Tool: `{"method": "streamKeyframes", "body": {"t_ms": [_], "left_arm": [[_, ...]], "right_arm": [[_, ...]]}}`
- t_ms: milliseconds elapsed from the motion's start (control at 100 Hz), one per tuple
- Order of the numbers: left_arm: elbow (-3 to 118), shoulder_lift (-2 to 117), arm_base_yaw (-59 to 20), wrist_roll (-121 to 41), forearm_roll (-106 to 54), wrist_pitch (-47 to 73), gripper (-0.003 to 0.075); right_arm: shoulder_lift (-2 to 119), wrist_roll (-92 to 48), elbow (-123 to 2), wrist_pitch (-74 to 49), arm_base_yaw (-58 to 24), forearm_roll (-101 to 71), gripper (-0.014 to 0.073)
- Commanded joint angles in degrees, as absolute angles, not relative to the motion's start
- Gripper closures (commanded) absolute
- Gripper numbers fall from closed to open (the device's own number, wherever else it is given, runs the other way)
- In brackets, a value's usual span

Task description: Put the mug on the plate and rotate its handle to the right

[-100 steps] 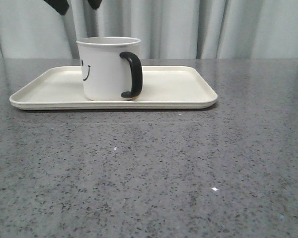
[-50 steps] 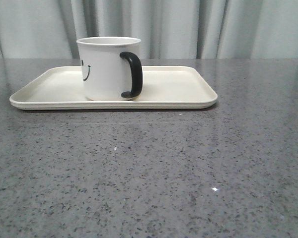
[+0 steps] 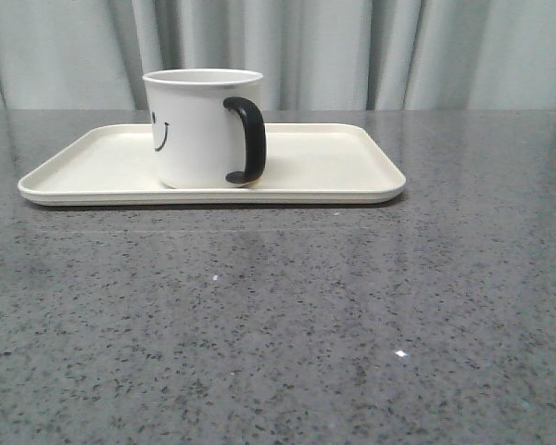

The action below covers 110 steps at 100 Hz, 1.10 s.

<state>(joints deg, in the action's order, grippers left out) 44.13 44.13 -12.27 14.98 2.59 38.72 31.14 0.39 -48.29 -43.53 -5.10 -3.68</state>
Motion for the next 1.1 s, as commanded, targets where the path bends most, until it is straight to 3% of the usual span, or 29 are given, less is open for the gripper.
{"method": "streamKeyframes", "body": {"t_ms": [0,250,680,1090], "left_arm": [[43.0,40.1,-11.7,15.5,2.8,34.2,0.03],[37.2,32.8,-11.2,15.5,2.9,35.1,0.03],[36.9,32.6,-11.2,15.5,3.0,36.1,0.03],[36.9,32.6,-11.2,15.5,3.0,36.1,0.03]], "right_arm": [[31.8,0.0,-50.1,-38.9,-4.8,-3.6,-0.0044],[31.8,0.0,-50.1,-39.9,-4.8,-3.6,-0.0044],[32.2,0.0,-50.1,-37.2,-5.0,-6.3,-0.0044],[43.2,-14.7,-56.1,-35.9,-7.9,-24.1,-0.0044]]}}
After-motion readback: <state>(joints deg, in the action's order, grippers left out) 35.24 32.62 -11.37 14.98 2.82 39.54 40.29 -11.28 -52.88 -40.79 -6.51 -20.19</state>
